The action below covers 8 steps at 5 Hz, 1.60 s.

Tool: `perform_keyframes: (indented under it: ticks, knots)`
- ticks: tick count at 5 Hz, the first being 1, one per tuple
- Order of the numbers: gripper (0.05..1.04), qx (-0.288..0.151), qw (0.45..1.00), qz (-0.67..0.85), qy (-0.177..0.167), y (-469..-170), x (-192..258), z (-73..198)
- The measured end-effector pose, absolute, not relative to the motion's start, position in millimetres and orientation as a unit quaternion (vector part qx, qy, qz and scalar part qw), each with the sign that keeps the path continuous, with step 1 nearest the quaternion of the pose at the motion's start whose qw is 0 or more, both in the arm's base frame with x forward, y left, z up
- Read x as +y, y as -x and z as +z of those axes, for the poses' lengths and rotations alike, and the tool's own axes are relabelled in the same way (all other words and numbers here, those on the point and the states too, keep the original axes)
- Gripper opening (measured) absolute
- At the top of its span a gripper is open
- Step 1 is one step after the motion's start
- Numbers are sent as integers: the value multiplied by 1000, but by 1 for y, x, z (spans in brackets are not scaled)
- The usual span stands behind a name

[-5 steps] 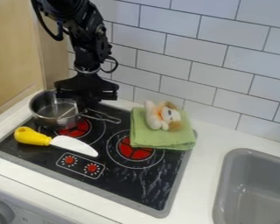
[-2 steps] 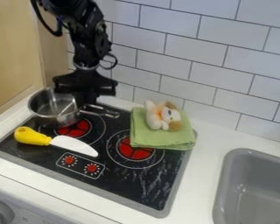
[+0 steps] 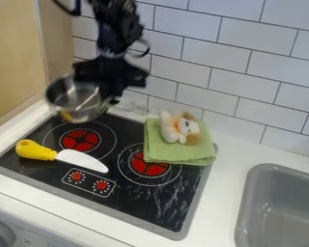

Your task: Déplacer l objet argenté à coté gauche du bruleur

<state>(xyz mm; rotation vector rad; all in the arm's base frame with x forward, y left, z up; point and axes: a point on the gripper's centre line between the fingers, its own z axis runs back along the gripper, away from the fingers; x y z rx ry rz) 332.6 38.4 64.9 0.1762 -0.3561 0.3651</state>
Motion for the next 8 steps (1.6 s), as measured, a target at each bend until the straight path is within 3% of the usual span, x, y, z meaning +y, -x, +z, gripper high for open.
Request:
perform_keyframes:
  ticks: [2, 3, 8]
  knots:
    - [64, -217, 966, 97, -97, -317, -25, 97]
    - [64, -227, 967, 48, -102, -311, -57, 99]
    - [64, -173, 979, -48, -96, -298, -112, 49]
